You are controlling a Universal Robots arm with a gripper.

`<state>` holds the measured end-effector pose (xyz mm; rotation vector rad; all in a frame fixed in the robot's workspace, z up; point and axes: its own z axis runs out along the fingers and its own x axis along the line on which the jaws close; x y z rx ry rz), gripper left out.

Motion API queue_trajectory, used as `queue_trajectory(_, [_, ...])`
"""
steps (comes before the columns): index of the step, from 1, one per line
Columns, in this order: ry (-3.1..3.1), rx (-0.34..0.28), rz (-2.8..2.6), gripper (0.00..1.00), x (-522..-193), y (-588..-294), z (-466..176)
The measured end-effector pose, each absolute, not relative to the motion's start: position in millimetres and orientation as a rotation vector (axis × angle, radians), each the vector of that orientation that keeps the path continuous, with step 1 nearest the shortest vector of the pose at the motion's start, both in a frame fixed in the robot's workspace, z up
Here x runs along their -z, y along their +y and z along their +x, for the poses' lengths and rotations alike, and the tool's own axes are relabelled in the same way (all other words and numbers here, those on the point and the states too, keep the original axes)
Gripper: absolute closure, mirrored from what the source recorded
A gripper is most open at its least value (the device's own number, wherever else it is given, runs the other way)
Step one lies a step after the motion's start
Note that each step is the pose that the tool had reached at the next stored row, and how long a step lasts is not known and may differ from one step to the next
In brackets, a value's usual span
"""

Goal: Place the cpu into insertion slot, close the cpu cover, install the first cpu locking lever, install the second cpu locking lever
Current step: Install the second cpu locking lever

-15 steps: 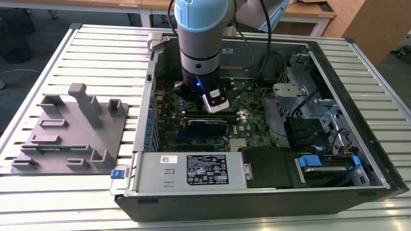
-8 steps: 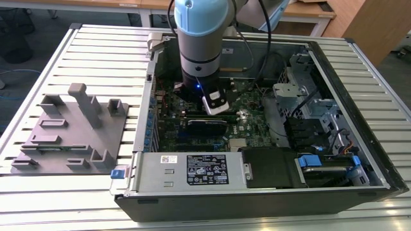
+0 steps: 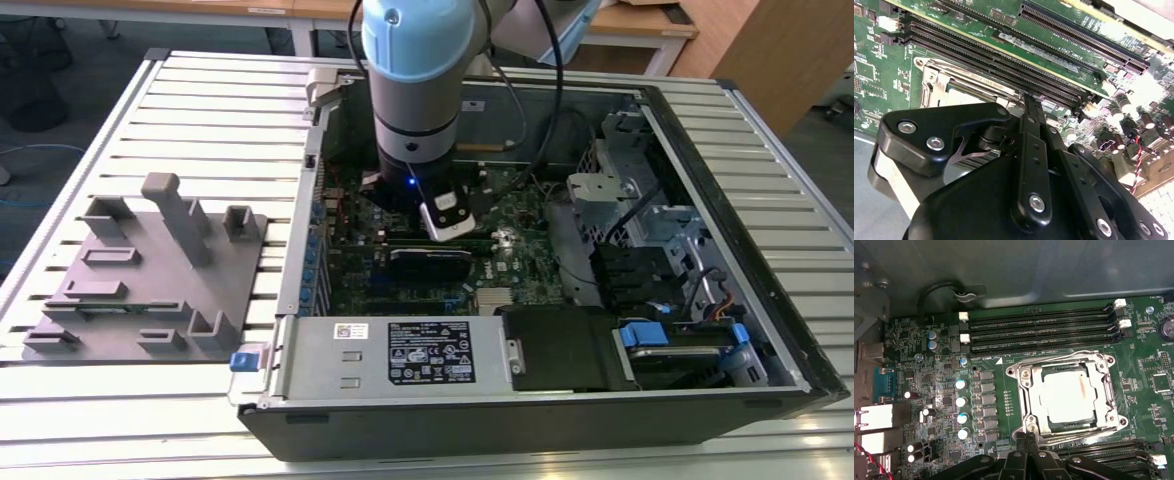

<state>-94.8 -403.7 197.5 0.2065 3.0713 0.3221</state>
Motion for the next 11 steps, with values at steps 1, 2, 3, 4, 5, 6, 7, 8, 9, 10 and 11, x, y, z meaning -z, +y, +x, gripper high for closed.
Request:
queue_trajectory(1, [3.071,-0.323,0.206,0.9,-197.3,-403.8,-94.8])
queue_trajectory(2, [3.071,-0.323,0.206,0.9,-196.9,-403.9,-94.8])
queue_trajectory(3, [3.071,-0.324,0.206,0.9,-196.5,-404.1,-94.9])
queue_trajectory(4, [3.072,-0.324,0.206,0.9,-196.1,-404.2,-95.1])
queue_trajectory(5, [3.072,-0.324,0.206,0.9,-195.7,-404.3,-95.2])
queue_trajectory(6, [3.072,-0.325,0.206,0.9,-195.2,-404.4,-95.4])
queue_trajectory(7, [3.071,-0.326,0.206,0.9,-194.7,-404.5,-95.5])
queue_trajectory(8, [3.071,-0.328,0.206,0.9,-194.1,-404.5,-95.6])
queue_trajectory(9, [3.071,-0.329,0.206,0.9,-193.7,-404.6,-95.7])
queue_trajectory(10, [3.071,-0.329,0.206,0.9,-193.2,-404.6,-95.8])
queue_trajectory(11, [3.071,-0.329,0.207,0.9,-192.9,-404.7,-95.9])
